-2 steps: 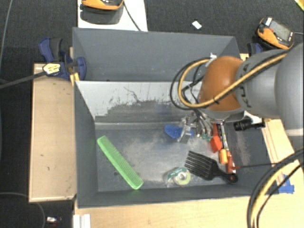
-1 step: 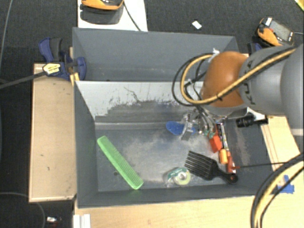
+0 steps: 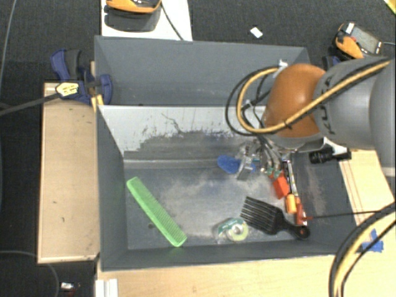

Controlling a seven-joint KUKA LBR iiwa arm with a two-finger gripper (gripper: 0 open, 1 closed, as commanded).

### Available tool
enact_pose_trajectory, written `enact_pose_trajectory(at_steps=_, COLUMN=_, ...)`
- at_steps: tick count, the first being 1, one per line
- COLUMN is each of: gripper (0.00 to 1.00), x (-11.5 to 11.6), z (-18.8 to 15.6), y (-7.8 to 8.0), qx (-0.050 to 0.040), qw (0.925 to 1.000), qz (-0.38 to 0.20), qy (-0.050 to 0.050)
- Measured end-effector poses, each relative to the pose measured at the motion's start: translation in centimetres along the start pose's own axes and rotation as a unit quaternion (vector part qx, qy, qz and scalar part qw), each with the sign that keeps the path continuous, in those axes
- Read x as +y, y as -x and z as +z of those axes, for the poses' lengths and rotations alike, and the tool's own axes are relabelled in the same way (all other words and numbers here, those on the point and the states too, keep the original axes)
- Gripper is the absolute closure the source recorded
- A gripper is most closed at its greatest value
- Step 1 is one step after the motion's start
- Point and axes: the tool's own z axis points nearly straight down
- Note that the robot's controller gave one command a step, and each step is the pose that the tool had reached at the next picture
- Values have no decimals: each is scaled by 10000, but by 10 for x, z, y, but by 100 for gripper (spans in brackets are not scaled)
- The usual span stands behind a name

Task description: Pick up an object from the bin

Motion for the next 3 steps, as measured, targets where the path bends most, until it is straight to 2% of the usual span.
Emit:
enact_pose_trajectory(at_steps=1, gripper=100, x=0, z=-23, y=-2, qx=43, qw=10000, qz=-5, qy=-9)
enact_pose_trajectory(at_steps=2, gripper=100, x=0, z=-52, y=2, qx=-3, qw=10000, qz=-13, qy=2)
enact_pose_trajectory(at_steps=3, gripper=100, x=0, z=-66, y=2, qx=-14, qw=10000, qz=-15, qy=7)
